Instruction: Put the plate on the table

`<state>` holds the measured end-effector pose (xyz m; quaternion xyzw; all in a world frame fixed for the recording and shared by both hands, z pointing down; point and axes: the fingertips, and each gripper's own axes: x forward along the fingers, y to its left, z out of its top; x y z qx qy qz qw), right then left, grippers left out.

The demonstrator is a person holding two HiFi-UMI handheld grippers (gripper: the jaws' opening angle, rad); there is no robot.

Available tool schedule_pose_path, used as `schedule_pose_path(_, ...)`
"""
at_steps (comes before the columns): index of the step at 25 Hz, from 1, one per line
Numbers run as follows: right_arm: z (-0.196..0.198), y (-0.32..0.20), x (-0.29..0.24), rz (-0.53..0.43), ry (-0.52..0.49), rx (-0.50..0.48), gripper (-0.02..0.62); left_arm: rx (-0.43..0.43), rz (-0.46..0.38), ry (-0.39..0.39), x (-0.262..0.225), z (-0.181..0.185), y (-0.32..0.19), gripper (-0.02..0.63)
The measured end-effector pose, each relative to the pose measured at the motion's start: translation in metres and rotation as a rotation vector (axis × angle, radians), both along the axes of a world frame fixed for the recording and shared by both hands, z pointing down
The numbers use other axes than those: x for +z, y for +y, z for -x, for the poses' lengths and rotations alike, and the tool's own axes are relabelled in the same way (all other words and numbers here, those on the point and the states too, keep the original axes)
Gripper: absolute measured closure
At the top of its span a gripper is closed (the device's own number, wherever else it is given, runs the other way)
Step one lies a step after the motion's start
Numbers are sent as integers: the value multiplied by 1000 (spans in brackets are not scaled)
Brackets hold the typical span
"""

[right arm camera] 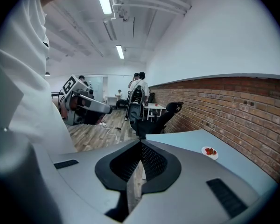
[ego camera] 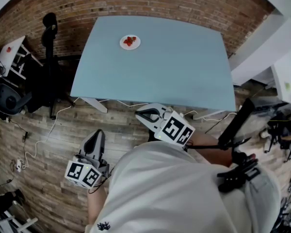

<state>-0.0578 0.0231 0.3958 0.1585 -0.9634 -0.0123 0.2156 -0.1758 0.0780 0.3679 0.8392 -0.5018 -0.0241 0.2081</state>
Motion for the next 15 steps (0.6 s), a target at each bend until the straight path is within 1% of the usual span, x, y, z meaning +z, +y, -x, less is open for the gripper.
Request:
schedule_pose_path(6, 5, 5, 1, 3, -1, -15, 586, -15, 9, 4, 4, 5, 6, 604)
schedule_pose_path(15, 3, 7, 3, 4, -1, -12, 588, -6, 6, 5, 4, 0, 7, 604)
